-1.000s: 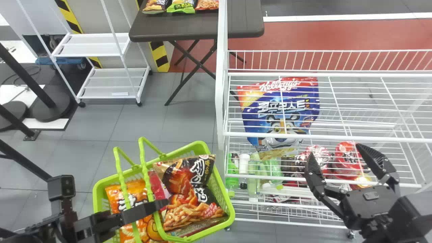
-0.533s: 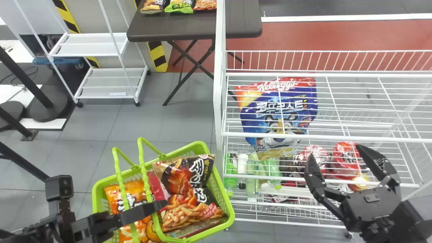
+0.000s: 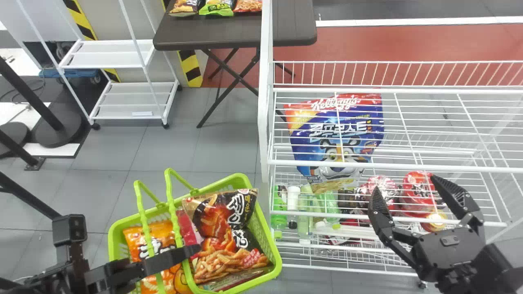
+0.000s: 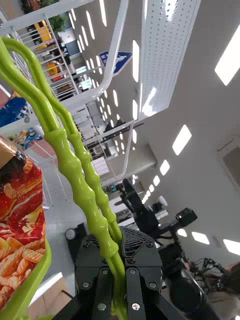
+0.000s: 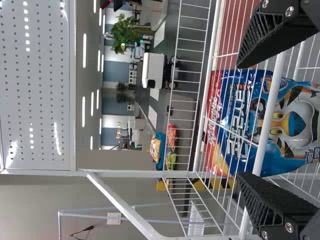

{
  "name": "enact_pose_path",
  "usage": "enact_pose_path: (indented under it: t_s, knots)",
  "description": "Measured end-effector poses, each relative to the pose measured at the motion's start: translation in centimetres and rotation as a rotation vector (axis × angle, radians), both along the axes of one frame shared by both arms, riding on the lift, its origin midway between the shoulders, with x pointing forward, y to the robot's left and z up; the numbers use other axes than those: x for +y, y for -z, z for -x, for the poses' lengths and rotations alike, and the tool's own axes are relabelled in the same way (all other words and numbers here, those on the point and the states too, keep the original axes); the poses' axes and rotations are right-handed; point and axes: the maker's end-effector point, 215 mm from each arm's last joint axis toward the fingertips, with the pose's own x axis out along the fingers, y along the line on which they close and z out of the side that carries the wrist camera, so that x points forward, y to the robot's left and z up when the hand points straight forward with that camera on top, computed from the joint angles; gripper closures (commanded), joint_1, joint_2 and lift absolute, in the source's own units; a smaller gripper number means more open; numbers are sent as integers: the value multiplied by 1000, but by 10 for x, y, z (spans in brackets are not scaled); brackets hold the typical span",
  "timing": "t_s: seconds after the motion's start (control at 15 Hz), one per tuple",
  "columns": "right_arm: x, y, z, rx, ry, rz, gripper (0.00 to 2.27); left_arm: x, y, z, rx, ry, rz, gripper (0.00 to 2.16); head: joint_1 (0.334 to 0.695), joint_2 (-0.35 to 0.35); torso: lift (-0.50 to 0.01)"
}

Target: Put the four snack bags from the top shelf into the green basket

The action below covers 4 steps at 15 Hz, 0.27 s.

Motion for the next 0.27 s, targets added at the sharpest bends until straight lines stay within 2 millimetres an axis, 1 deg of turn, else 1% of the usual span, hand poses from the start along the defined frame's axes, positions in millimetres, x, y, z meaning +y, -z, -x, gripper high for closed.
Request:
enact_pose_path:
  t_s: [0.27]
  knots:
    - [1,-2,0,-13,-1,-1,33,1,0,0,-2,-5,-1,2148,695,80,0]
